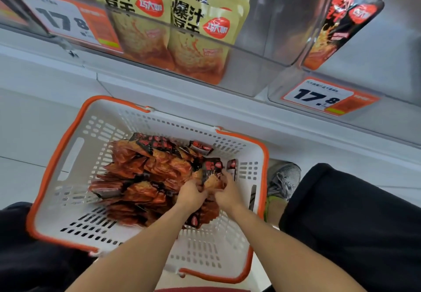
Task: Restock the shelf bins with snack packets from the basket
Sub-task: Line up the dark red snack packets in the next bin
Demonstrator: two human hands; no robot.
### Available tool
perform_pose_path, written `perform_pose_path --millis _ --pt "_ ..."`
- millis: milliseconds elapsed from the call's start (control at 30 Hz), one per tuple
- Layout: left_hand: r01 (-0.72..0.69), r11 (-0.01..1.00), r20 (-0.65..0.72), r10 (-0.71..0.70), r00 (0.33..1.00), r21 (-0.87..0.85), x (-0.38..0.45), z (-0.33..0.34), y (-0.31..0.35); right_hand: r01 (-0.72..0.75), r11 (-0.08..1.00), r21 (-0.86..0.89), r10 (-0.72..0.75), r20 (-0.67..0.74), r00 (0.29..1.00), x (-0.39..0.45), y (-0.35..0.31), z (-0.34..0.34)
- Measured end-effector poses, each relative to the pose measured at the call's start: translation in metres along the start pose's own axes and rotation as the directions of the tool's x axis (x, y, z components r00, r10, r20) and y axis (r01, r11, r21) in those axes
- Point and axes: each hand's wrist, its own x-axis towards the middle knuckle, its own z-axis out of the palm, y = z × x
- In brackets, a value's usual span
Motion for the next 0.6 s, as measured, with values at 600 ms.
perform_pose_path --millis 600 --pt "-0.246 0.966 0.244 0.220 0.944 0.079 -0.037 -0.107 0.059 0.282 0.827 -0.486 -0.121 0.336 0.934 -0.026 -0.113 -0.082"
